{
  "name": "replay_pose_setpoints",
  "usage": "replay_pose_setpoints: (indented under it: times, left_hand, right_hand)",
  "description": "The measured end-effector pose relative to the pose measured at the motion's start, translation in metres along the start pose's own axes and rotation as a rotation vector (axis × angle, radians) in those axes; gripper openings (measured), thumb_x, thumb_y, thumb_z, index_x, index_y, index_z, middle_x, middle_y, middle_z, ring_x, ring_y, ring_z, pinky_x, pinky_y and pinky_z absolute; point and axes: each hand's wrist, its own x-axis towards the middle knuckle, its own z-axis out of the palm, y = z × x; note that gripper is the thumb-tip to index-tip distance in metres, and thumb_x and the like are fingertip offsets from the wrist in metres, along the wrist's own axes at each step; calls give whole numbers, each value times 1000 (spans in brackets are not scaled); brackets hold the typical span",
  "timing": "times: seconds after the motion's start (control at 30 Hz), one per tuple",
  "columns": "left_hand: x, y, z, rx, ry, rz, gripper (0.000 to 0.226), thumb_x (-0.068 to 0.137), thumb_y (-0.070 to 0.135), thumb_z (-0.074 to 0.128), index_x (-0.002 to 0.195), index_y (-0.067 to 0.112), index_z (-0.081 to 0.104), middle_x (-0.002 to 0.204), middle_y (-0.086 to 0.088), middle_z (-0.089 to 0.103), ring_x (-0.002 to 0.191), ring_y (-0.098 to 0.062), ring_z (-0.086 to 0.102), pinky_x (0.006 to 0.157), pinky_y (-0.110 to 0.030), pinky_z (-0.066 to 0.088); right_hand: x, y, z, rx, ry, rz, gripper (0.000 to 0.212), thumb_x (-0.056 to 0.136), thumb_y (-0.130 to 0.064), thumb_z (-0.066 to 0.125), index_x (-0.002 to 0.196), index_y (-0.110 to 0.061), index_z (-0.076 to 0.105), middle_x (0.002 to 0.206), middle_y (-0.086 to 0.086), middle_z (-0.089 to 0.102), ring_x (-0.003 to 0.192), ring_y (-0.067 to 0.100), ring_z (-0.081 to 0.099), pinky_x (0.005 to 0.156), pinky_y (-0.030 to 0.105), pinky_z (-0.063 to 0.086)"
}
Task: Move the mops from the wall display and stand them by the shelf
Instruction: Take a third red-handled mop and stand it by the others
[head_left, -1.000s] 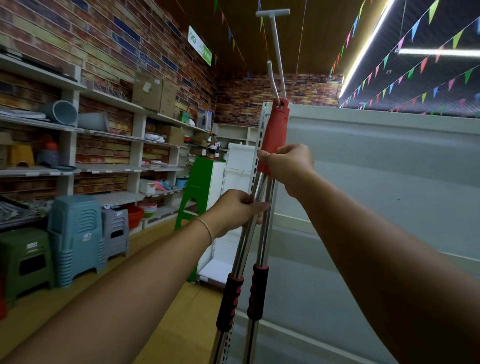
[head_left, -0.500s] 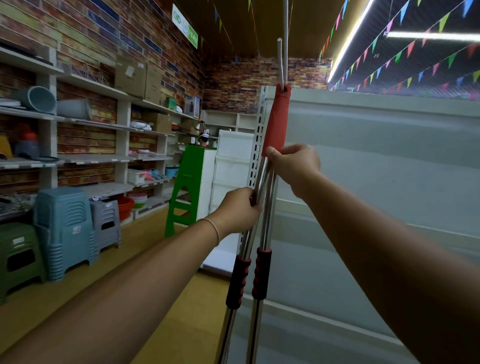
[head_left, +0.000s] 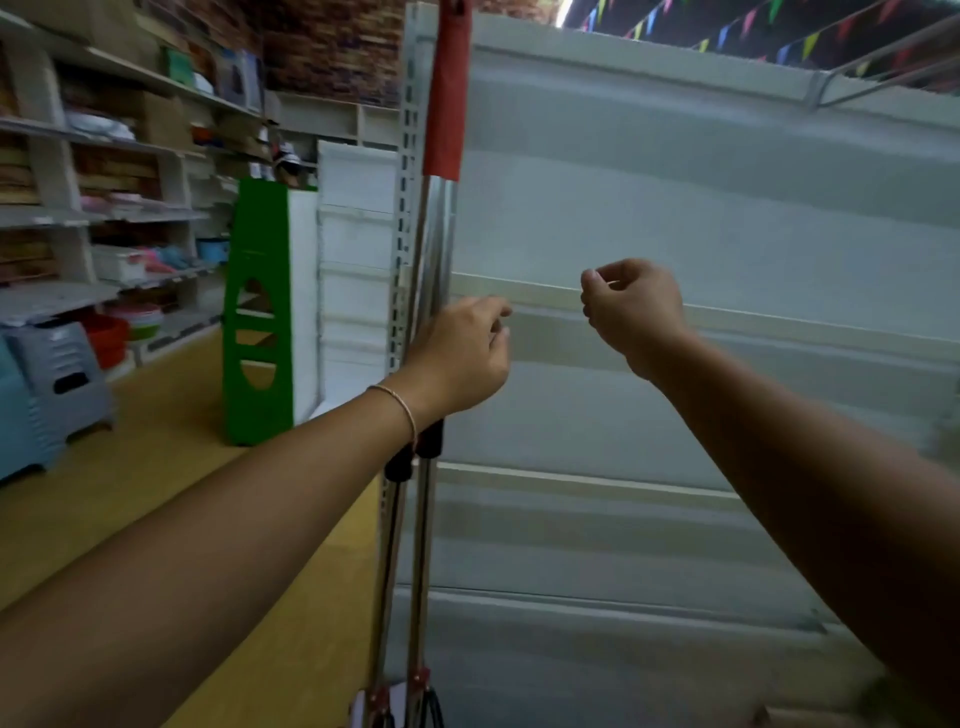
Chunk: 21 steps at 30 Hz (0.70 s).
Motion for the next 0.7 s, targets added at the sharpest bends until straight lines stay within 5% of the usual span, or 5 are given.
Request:
replay_pose_setpoints:
  times: [0.2,0.4,0.7]
  left_hand:
    - [20,75,49,-45,-116,31,33,94,23,50,122,8,59,107,-11,68,102,-28,60,91,-36,48]
    - [28,198,126,-154,-218,116,37,96,28,47,125,8,56,114,-12,66,106,-29,59,93,-36,47]
    - [25,409,242,-283,-304,222,37,98,25,44,128,5,54,122,-17,62,115,-32,55,95,-32,41]
  right_hand:
    - [-19,49,-99,-146,95,-24,25,94,-38,58,104,-18,67,91,-1,68,85,18,66,57,22,47]
    - [-37,102,-229,-304,121,-24,31,94,-41,56,113,-18,66,97,-1,69,91,20,66,85,42,57]
    - [-71,190,-440,-570,220,16,28,99,-29,51,113,-12,68,110,12,72,104,28,66,91,36,50]
